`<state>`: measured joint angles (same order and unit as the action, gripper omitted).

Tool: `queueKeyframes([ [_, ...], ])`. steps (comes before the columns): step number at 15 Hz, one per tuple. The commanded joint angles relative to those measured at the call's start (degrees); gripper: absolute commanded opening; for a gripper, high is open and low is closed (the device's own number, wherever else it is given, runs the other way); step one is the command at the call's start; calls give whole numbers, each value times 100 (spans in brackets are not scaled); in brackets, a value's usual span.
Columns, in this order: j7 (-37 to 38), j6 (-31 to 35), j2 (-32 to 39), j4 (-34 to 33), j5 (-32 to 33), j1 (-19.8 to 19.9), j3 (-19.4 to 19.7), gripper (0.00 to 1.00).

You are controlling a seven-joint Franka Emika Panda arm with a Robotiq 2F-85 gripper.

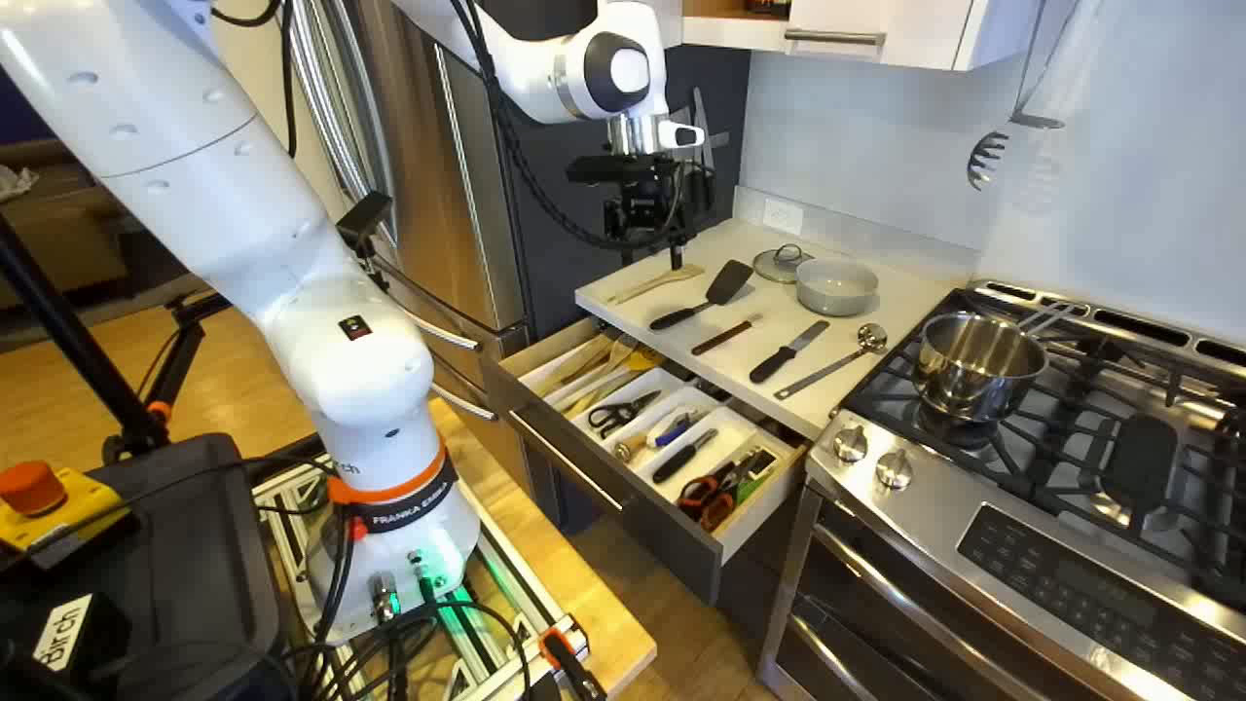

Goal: Close the open upper cabinet door.

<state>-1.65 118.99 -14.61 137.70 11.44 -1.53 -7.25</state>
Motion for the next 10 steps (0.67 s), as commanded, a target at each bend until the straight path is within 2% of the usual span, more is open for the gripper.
queueKeyframes([
  [1,19,-14,4,-8,22,-92,87,100],
  [5,19,-14,4,-8,22,-92,87,100],
  [8,-13,688,-391,12,-507,-312,69,100],
  [10,-70,872,-752,-63,-760,-513,-13,100],
])
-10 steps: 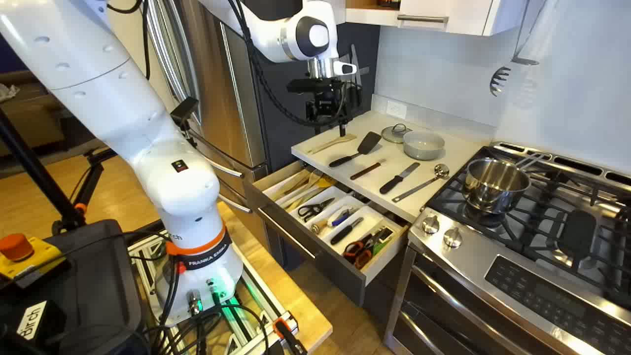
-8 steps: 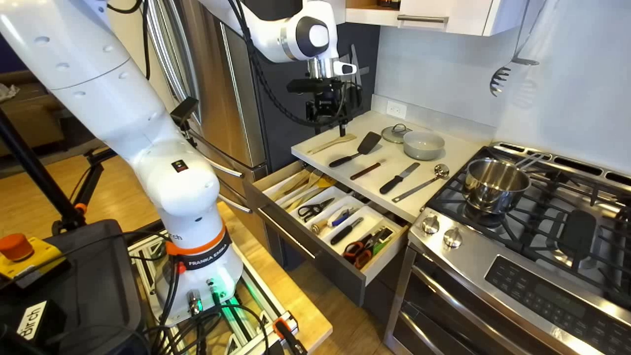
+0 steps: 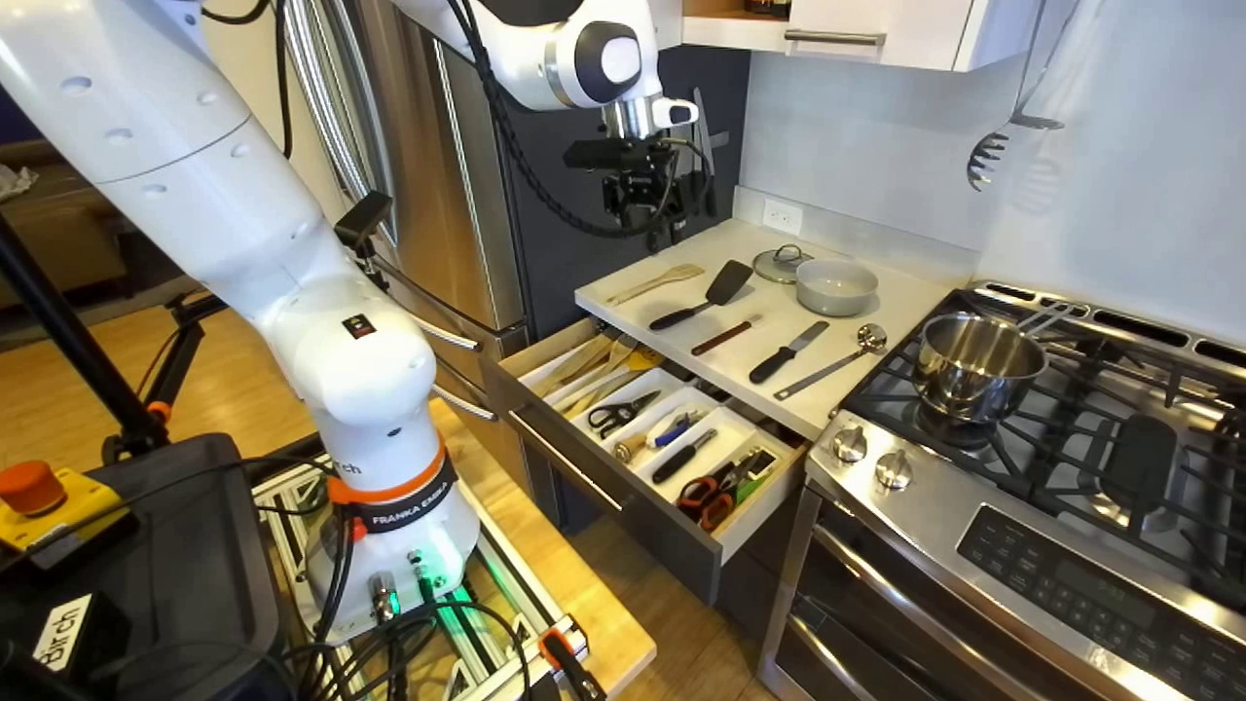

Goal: Close the open upper cabinet door.

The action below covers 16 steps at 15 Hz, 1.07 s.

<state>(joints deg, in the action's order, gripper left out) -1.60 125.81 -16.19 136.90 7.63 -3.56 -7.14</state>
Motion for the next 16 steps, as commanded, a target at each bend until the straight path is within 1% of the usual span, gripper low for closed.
queueKeyframes([
  [1,-100,302,-735,-38,-422,-402,-62,100],
  [5,-323,442,-1434,-400,-531,-815,-171,100],
  [7,-428,685,-1625,-606,-498,-944,-189,100],
  [9,-456,1349,-1613,-743,-479,-973,-151,100],
  [10,-314,914,-1612,-745,-435,-912,-235,100],
  [12,-341,1193,-1650,-804,-434,-914,-225,100],
  [13,-299,1427,-1558,-715,-525,-932,-185,100],
  [14,-461,1707,-1438,-686,-880,-1176,-9,100],
  [16,-532,2263,-1265,-719,-1244,-1331,42,100],
])
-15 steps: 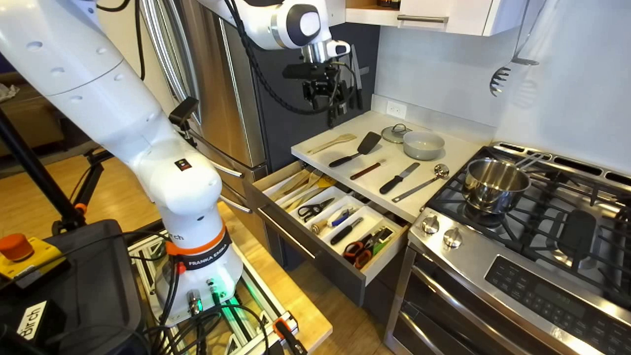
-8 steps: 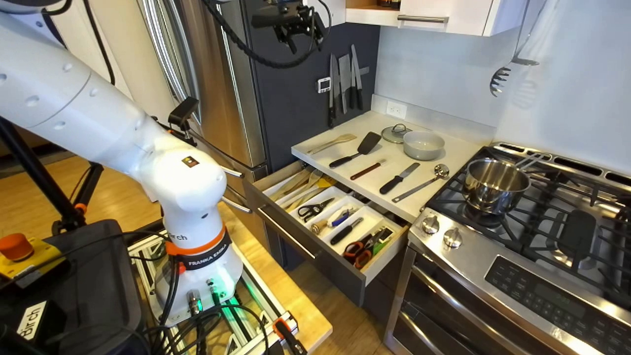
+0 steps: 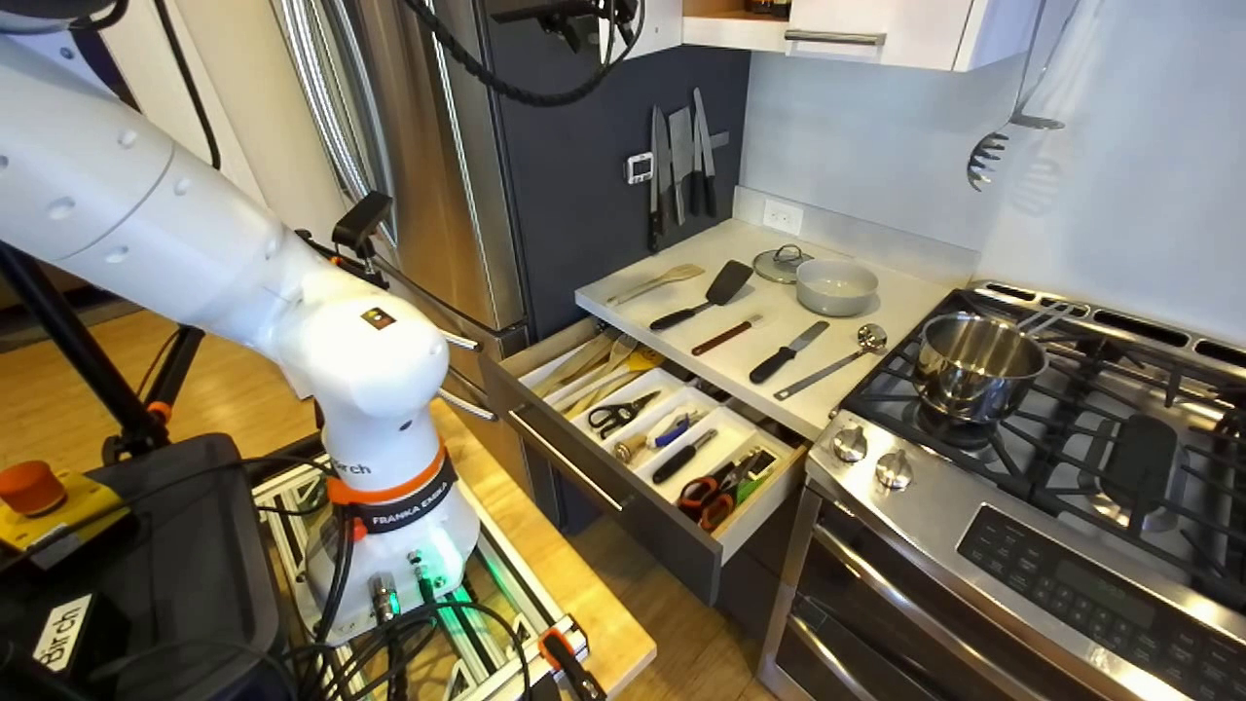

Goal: Close the open upper cabinet door.

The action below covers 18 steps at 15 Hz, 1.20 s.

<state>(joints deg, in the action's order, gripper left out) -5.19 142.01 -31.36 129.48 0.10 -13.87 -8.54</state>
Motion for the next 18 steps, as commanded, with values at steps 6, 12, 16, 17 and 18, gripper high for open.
queueKeyframes([
  [6,-443,1508,936,-429,-859,-570,267,100],
  [12,-555,1847,1738,-1183,-796,-463,157,100],
  [16,-687,1835,2235,-1689,-867,-571,183,100],
  [17,-774,1749,2314,-1784,-951,-633,184,100],
  [18,-822,1744,2391,-1847,-958,-654,172,100],
])
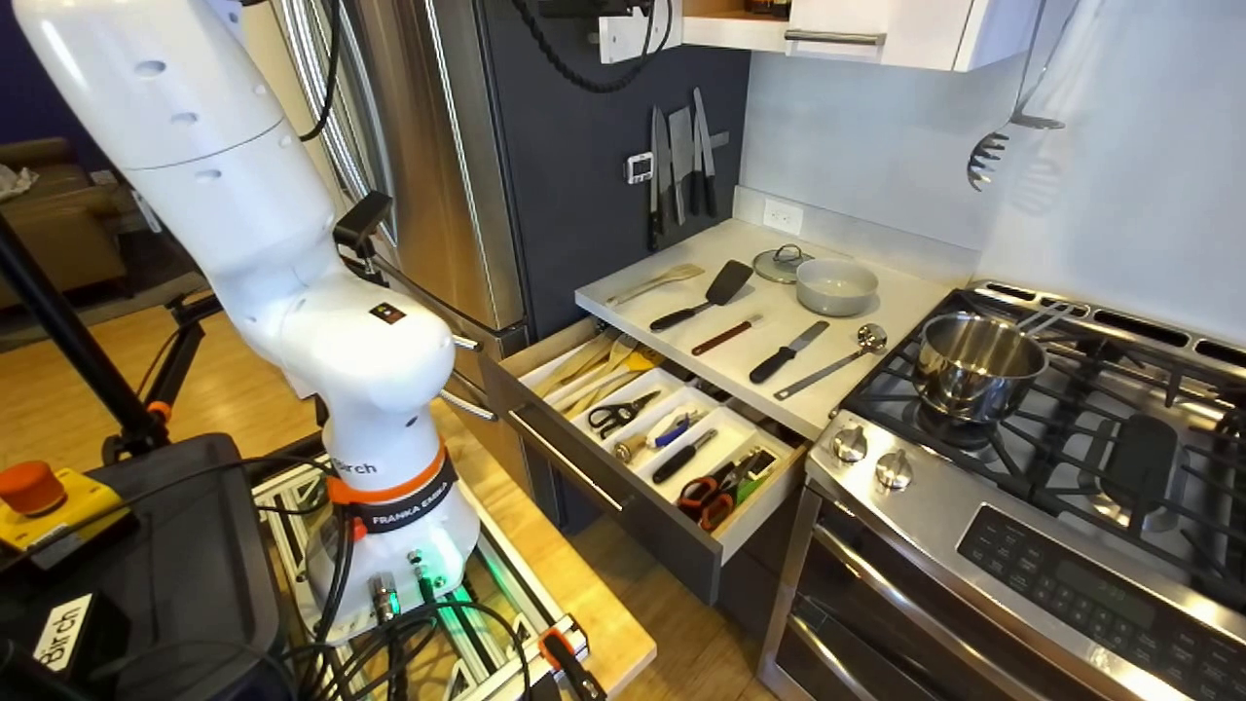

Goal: Close the open upper cabinet door.

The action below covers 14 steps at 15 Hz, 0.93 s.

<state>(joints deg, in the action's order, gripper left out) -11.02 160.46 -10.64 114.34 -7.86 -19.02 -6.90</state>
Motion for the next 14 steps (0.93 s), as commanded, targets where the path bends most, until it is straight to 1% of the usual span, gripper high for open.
queueKeyframes([
  [1,-279,-120,382,-396,-162,-155,6,100],
  [4,-379,-111,523,-554,-257,-225,22,100],
  [6,-236,35,610,-638,-21,-162,-4,100],
  [7,-37,146,650,-670,215,-78,-11,100],
  [8,287,289,626,-645,574,250,-211,100],
  [9,537,429,565,-577,865,372,-220,100],
  [10,967,585,437,-436,1325,392,-80,100],
  [11,1303,657,342,-347,1635,524,-79,100],
  [12,1768,778,199,-224,2078,723,-49,100],
  [14,2292,891,57,-103,2573,1088,62,100],
])
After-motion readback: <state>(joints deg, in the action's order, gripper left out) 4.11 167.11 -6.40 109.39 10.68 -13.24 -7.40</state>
